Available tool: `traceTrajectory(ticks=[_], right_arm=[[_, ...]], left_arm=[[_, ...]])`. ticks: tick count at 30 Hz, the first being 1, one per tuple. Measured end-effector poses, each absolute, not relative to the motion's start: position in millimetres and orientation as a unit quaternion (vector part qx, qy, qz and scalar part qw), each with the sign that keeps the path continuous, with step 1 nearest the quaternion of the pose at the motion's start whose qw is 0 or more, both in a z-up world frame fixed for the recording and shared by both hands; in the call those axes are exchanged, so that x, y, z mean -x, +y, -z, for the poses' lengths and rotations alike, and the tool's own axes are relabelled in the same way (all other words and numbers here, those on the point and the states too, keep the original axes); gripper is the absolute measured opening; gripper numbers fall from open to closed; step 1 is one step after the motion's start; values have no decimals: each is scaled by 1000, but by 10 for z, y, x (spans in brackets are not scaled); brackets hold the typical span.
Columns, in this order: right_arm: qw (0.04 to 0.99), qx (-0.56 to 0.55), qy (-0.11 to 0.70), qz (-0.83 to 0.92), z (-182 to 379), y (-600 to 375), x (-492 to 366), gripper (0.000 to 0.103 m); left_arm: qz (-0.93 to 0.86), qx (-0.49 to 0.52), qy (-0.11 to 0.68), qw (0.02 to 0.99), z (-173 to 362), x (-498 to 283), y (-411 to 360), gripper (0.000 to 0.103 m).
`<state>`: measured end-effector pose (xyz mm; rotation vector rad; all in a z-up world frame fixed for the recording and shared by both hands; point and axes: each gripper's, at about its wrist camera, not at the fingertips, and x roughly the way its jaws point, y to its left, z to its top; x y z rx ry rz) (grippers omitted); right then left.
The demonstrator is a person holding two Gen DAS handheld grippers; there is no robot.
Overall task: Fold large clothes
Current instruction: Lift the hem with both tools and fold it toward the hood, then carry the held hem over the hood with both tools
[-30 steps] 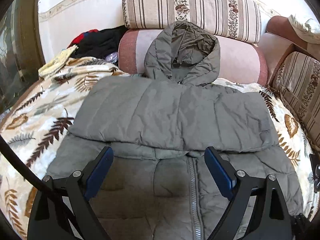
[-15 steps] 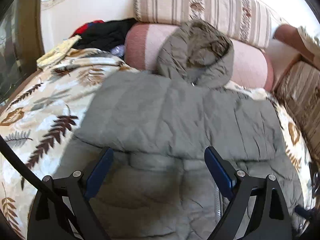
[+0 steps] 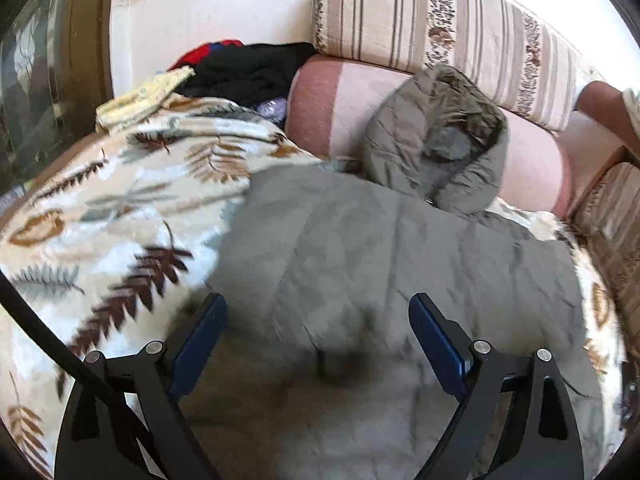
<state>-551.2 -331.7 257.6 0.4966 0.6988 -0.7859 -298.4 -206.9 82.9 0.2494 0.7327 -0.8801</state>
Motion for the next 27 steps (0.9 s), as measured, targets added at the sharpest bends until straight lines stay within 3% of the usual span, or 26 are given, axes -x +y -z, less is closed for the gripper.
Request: traceTrajectory(ticks=[9, 19, 27], right_arm=[[821, -202, 338, 414, -3021, -4412, 4731, 75], [776, -253, 342, 465, -2398, -6012, 4075, 72], [758, -237, 361, 489, -2028, -6675, 3662, 72]], left_arm=[[406, -153, 387, 813, -620, 2566, -2533, 92], [404, -164, 395, 809, -526, 2513, -2667, 92], [410, -153, 380, 815, -581, 2525, -2663, 92]])
